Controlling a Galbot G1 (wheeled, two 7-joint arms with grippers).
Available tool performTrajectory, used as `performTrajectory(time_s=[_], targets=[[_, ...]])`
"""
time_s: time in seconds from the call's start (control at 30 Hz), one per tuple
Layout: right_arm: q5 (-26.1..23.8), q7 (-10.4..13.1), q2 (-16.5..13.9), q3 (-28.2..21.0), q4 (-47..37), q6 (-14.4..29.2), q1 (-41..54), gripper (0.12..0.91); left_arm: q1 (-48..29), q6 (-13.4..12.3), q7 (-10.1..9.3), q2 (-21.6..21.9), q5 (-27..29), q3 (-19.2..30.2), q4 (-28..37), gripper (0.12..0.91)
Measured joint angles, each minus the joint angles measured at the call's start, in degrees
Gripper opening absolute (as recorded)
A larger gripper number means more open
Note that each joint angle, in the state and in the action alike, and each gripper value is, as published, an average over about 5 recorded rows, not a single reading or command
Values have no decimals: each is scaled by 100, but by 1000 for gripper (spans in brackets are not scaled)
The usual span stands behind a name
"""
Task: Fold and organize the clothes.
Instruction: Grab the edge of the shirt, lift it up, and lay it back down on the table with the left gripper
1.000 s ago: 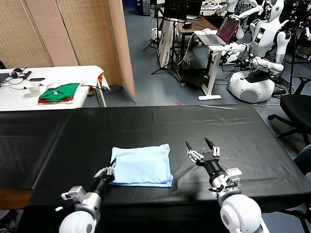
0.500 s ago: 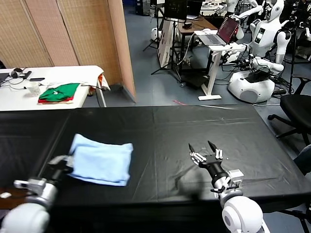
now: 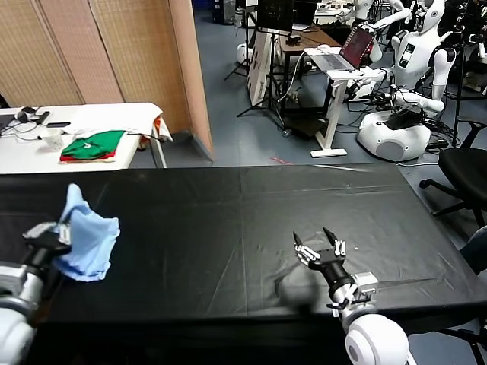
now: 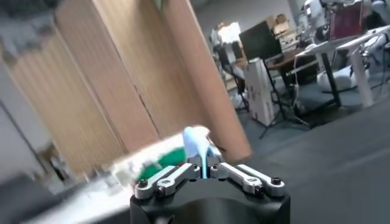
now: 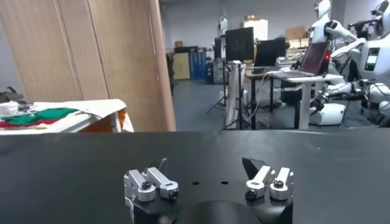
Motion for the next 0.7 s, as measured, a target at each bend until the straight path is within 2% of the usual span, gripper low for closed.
performTrajectory(time_s=[0.13,0.27,0.4,0.57,0.63,0.7], targets=[[-82,2,67,-17,66,-6,-77,907,-354,215,-222,-540,-207,835,-191,185],[-120,2,101,-33,100,-14,-115,907,-696,241,-256,-1154,-66,1758,-162,185],[-107,-1,102,-66,68,-29,-86,907,-932,164,-221,-1742,181,2525,7,185],[55,-7,96,-178,45,-172,-22,907,-1132,82,-101,-2383,626,3151,378,185],[226,-12,63,-219,81,-298,-5,907,-1179,56,-30,-2576,752,3342,521,200],[427,-27,6,-249,124,-442,5,907,-1215,13,45,-2700,823,3499,617,271]])
